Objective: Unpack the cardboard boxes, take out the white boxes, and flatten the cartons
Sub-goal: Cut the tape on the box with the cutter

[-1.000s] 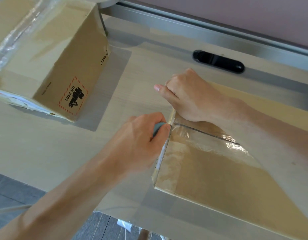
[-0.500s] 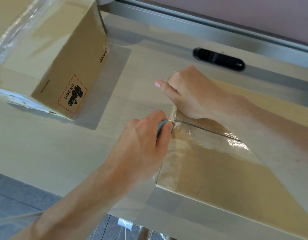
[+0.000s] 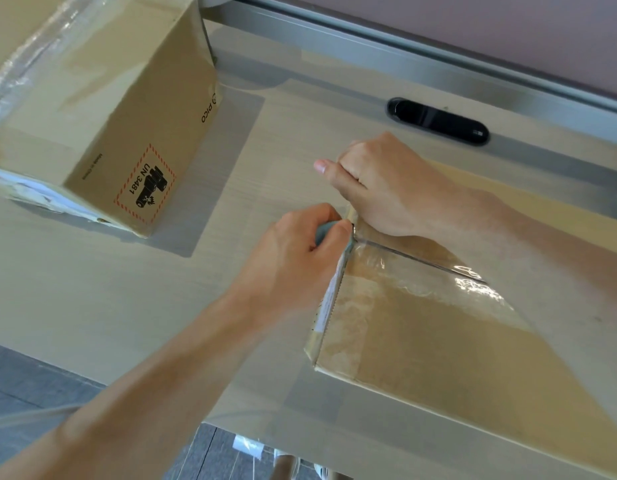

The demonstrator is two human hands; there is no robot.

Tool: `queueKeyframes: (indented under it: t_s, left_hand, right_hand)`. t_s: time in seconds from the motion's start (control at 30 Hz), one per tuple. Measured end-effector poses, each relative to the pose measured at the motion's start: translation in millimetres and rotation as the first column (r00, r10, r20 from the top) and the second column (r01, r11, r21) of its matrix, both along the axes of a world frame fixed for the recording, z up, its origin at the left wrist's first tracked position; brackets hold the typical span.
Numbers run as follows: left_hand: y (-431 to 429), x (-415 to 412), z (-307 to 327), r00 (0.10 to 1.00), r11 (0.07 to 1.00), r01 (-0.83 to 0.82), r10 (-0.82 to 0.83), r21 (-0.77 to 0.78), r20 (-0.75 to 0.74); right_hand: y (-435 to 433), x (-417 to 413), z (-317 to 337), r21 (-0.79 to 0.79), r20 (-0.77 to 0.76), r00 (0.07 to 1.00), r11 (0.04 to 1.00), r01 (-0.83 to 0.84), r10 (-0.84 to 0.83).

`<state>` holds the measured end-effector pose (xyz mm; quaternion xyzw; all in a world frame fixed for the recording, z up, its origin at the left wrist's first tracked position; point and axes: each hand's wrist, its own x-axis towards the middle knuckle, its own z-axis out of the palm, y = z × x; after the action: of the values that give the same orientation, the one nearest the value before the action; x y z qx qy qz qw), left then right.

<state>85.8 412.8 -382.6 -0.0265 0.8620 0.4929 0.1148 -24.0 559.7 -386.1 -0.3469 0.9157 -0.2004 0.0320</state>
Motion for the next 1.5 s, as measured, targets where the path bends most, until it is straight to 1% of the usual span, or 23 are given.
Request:
queueKeyframes:
  t_s: [0.13, 0.4, 0.43, 0.5, 0.57, 0.67, 0.73, 0.8, 0.87, 0.9, 0.97, 1.0, 1.03, 1.07, 1.1, 1.13, 1.2, 1.23, 1.3, 1.33, 1.37, 1.43, 1.5]
  left_hand:
    - [-9, 12, 1, 0.997, 0.997, 0.072, -0.071, -0.036, 0.016]
    - [-14, 22, 2, 0.992, 0.991, 0.12, -0.116, -0.062, 0.056]
    - [-15, 22, 1, 0.992, 0.992, 0.114, -0.111, -0.049, 0.063]
    - [-15, 21, -3, 0.992, 0.996, 0.036, -0.045, 0.08, 0.118]
    - [-16, 18, -3, 0.982, 0.972, -0.064, 0.021, 0.225, 0.186]
    - [-12, 13, 6, 0.984, 0.971, -0.048, 0.006, 0.234, 0.18]
    - [-9, 11, 16, 0.981, 0.959, -0.118, 0.072, 0.256, 0.181]
    - [-5, 10, 27, 0.967, 0.949, -0.192, 0.139, 0.25, 0.216]
    - [0, 13, 38, 0.947, 0.95, -0.222, 0.157, 0.22, 0.279]
    - [3, 13, 44, 0.934, 0.945, -0.245, 0.17, 0.218, 0.314]
    - [9, 9, 54, 0.9, 0.913, -0.327, 0.222, 0.243, 0.376]
    - [11, 6, 57, 0.884, 0.892, -0.368, 0.248, 0.262, 0.395]
    - [13, 4, 58, 0.876, 0.88, -0.391, 0.267, 0.269, 0.401]
    - [15, 2, 59, 0.875, 0.876, -0.4, 0.277, 0.27, 0.397]
    - [17, 1, 58, 0.876, 0.875, -0.403, 0.286, 0.267, 0.388]
    - [20, 1, 57, 0.879, 0.878, -0.403, 0.293, 0.258, 0.376]
    - [26, 1, 54, 0.899, 0.908, -0.366, 0.288, 0.204, 0.331]
    - [28, 1, 52, 0.92, 0.935, -0.326, 0.279, 0.142, 0.275]
    - [33, 0, 53, 0.965, 0.971, -0.234, 0.238, -0.048, 0.108]
    - [38, 0, 54, 0.98, 0.968, -0.19, 0.196, -0.163, 0.026]
    - [45, 0, 55, 0.989, 0.949, -0.149, 0.143, -0.276, -0.041]
    - [56, 1, 56, 0.993, 0.889, -0.082, 0.035, -0.45, -0.113]
    - [65, 0, 58, 0.997, 0.838, -0.022, -0.021, -0.545, -0.073]
  right_hand:
    - [-1, 1, 1, 0.025, 0.001, 1.0, 1.0, 0.001, -0.001]
    - [0, 0, -1, 0.018, 0.027, 1.0, 1.0, -0.002, 0.001]
    - [1, -1, -2, 0.017, 0.032, 0.999, 1.0, -0.004, 0.004]
    - [1, -2, -3, 0.006, 0.049, 0.999, 1.0, -0.002, 0.002]
    - [2, 0, 2, -0.04, 0.042, 0.999, 0.999, -0.004, 0.005]
    - [15, 13, 19, -0.176, -0.047, 0.993, 0.979, 0.1, -0.11]
    - [39, 29, 34, -0.313, -0.056, 0.968, 0.925, 0.217, -0.246]
    - [77, 54, 46, -0.343, -0.01, 0.913, 0.86, 0.379, -0.407]
    - [122, 88, 49, -0.285, 0.085, 0.81, 0.765, 0.578, -0.58]
    - [145, 107, 48, -0.257, 0.152, 0.725, 0.682, 0.685, -0.671]
    - [181, 147, 43, -0.222, 0.296, 0.513, 0.464, 0.857, -0.806]
    - [195, 166, 41, -0.207, 0.352, 0.412, 0.36, 0.91, -0.84]
    - [205, 182, 39, -0.194, 0.402, 0.335, 0.279, 0.941, -0.852]
    - [211, 196, 36, -0.182, 0.454, 0.286, 0.226, 0.957, -0.844]
    - [214, 207, 34, -0.168, 0.511, 0.256, 0.196, 0.966, -0.821]
    - [216, 215, 32, -0.154, 0.565, 0.243, 0.189, 0.97, -0.788]
    - [219, 224, 29, -0.138, 0.632, 0.234, 0.19, 0.972, -0.739]
    - [220, 227, 29, -0.141, 0.648, 0.227, 0.178, 0.974, -0.727]
    - [224, 228, 29, -0.149, 0.671, 0.205, 0.141, 0.979, -0.713]
    - [226, 229, 31, -0.14, 0.681, 0.187, 0.125, 0.982, -0.708]
    - [228, 229, 33, -0.128, 0.696, 0.175, 0.12, 0.984, -0.696]
    - [230, 230, 37, -0.093, 0.739, 0.156, 0.13, 0.987, -0.656]
    - [232, 229, 39, -0.066, 0.771, 0.142, 0.144, 0.987, -0.621]
